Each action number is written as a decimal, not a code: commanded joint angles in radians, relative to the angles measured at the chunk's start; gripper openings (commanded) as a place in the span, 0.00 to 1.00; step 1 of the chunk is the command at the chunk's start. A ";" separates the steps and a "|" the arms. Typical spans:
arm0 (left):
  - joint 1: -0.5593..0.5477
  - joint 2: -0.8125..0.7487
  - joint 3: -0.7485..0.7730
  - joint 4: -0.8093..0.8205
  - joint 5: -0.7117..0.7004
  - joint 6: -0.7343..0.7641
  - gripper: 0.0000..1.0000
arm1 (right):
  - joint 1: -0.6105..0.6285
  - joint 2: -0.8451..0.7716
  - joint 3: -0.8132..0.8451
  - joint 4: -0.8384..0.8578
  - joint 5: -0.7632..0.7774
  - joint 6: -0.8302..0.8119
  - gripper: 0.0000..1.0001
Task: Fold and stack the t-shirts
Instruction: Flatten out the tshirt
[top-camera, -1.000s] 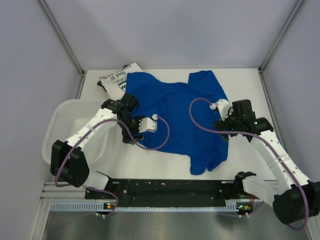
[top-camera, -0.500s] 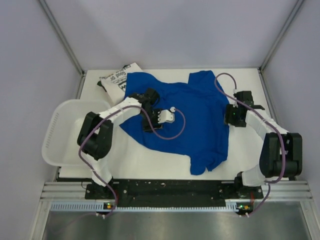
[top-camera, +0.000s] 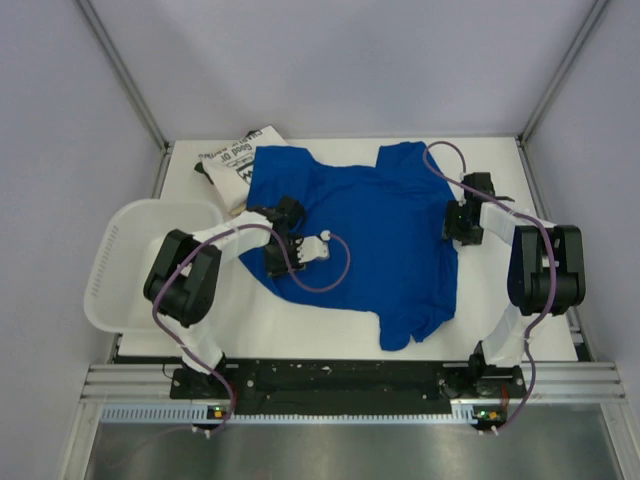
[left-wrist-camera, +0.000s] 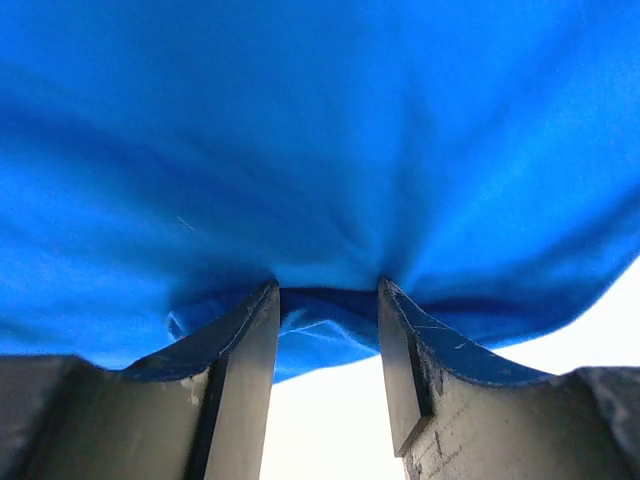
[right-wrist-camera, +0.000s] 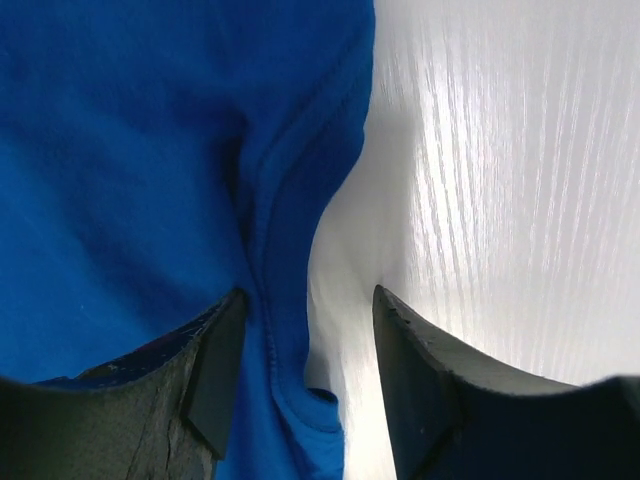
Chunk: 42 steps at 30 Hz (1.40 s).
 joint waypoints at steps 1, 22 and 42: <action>0.055 -0.150 -0.111 -0.095 -0.029 0.041 0.49 | 0.001 0.033 0.073 -0.010 0.030 -0.009 0.55; 0.184 -0.321 -0.229 -0.139 -0.037 0.235 0.62 | -0.119 -0.837 -0.276 -0.322 -0.461 0.404 0.74; 0.247 -0.239 -0.320 0.047 0.006 0.219 0.31 | 0.238 -0.838 -0.525 -0.425 -0.384 0.687 0.75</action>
